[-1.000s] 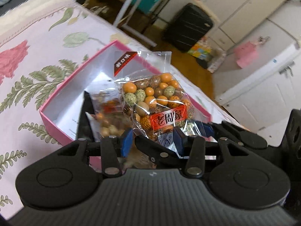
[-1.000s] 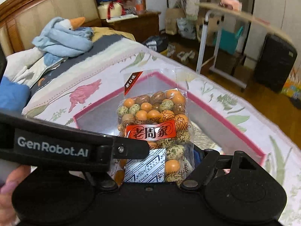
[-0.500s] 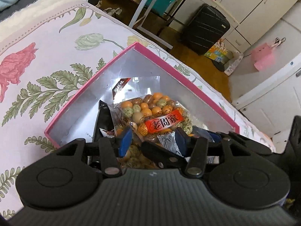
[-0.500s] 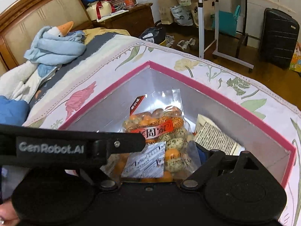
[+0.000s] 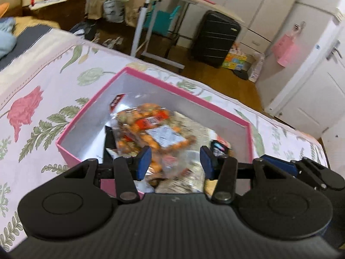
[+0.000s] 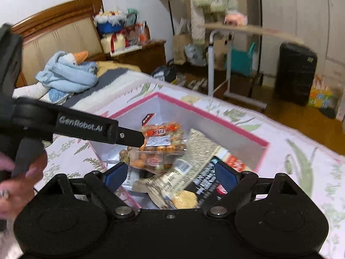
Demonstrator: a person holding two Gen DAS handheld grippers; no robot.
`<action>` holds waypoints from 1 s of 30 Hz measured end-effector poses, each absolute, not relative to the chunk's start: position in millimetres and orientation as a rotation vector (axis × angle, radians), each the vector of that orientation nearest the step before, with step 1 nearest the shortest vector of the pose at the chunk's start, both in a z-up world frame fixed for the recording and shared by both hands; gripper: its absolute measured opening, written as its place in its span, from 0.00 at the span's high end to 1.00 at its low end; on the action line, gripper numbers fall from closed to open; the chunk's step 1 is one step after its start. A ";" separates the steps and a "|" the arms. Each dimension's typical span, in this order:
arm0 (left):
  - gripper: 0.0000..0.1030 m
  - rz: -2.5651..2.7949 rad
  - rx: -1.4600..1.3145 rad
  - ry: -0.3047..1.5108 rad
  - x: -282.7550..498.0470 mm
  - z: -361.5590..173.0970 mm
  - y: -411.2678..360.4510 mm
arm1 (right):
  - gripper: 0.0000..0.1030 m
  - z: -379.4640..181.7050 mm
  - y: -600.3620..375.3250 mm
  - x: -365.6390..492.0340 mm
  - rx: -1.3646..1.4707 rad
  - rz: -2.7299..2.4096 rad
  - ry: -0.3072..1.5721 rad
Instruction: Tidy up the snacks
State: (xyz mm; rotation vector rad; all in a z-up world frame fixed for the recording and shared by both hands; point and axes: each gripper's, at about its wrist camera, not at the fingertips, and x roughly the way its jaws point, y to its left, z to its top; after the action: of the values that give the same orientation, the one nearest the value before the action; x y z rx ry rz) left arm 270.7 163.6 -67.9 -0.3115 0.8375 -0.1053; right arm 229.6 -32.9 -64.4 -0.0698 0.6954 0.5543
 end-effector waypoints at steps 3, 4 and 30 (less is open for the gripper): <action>0.54 -0.127 -0.282 0.816 255.3 -53.8 150.6 | 0.11 -52.2 -49.4 213.3 -0.079 0.505 0.661; 0.54 -0.131 -0.278 0.808 249.9 -49.4 146.2 | 0.11 -48.0 -55.1 207.9 -0.071 0.488 0.653; 0.51 -0.365 -0.088 0.709 133.8 -12.0 44.7 | 0.10 -18.3 -154.3 69.4 0.052 0.061 0.598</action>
State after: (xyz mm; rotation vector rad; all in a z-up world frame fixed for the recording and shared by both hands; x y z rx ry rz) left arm 133.8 44.7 -12.0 -0.0880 0.7085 -0.3647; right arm 69.4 -154.3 -18.3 0.0521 0.5978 0.0606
